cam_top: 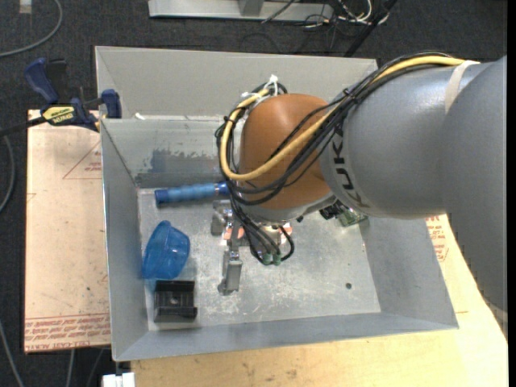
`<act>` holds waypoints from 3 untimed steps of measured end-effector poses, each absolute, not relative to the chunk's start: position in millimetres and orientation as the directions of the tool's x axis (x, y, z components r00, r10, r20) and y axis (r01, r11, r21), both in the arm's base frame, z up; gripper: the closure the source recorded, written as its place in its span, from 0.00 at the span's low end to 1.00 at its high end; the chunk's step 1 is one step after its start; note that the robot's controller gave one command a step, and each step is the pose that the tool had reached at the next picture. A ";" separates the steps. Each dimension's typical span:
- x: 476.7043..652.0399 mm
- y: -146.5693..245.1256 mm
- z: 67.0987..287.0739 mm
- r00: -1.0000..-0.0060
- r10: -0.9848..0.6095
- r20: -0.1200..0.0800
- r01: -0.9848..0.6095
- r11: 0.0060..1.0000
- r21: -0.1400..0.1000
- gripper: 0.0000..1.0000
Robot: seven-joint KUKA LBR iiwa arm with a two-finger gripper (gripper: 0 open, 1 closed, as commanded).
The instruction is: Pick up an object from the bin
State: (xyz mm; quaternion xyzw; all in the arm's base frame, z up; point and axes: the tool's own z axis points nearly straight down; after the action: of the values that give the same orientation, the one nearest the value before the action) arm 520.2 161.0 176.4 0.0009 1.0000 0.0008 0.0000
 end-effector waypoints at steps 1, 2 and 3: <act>520.2 161.0 176.4 -1.000 0.002 0.000 0.002 1.000 0.002 0.00; 524.2 164.1 174.1 -1.000 -0.004 -0.003 -0.004 1.000 0.002 0.00; 532.5 171.9 166.4 -0.999 -0.032 -0.007 -0.032 0.999 0.001 0.00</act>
Offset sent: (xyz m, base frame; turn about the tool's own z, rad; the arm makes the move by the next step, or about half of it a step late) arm 0.0519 0.0594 -0.0640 -0.1172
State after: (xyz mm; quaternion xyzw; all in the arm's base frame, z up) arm 532.5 171.9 166.4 -0.0162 0.9999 0.0007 0.0032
